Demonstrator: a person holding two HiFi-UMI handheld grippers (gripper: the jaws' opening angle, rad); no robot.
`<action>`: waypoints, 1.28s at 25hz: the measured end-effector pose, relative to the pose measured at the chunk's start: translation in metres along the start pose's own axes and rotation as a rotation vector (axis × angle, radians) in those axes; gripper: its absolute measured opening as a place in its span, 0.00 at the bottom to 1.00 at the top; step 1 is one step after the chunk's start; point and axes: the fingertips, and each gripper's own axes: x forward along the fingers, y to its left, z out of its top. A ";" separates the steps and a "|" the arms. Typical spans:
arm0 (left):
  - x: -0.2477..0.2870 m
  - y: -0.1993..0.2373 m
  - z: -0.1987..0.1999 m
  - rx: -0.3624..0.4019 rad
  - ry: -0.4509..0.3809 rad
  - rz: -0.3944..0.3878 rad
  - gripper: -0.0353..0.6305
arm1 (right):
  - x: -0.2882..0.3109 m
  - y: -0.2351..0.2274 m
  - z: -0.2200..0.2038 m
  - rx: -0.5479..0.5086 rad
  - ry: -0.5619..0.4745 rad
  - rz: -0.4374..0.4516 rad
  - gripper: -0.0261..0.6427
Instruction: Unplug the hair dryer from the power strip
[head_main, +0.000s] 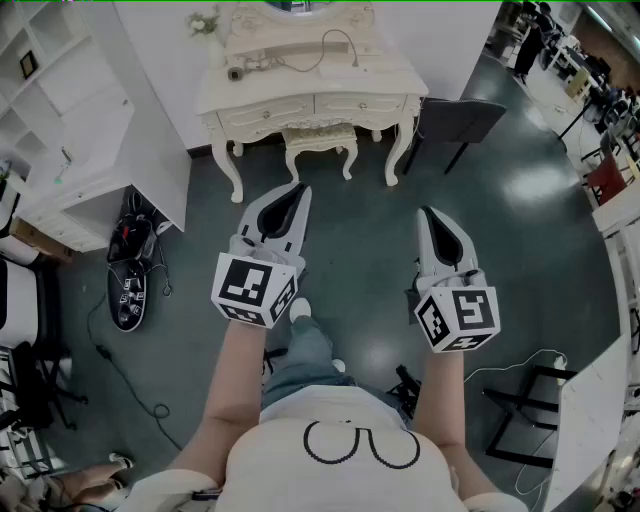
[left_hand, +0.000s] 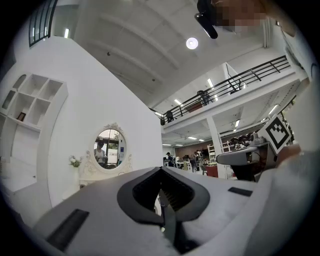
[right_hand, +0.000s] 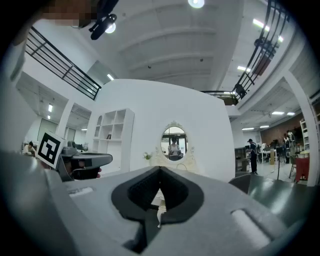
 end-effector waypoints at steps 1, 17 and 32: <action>0.004 0.001 0.000 0.003 -0.005 0.002 0.05 | 0.005 -0.004 0.001 -0.004 -0.007 0.000 0.04; 0.133 0.104 0.005 0.027 -0.065 0.020 0.05 | 0.154 -0.052 0.015 -0.078 -0.026 0.037 0.04; 0.316 0.248 -0.029 -0.008 -0.027 -0.023 0.05 | 0.374 -0.116 -0.002 -0.027 0.014 -0.008 0.04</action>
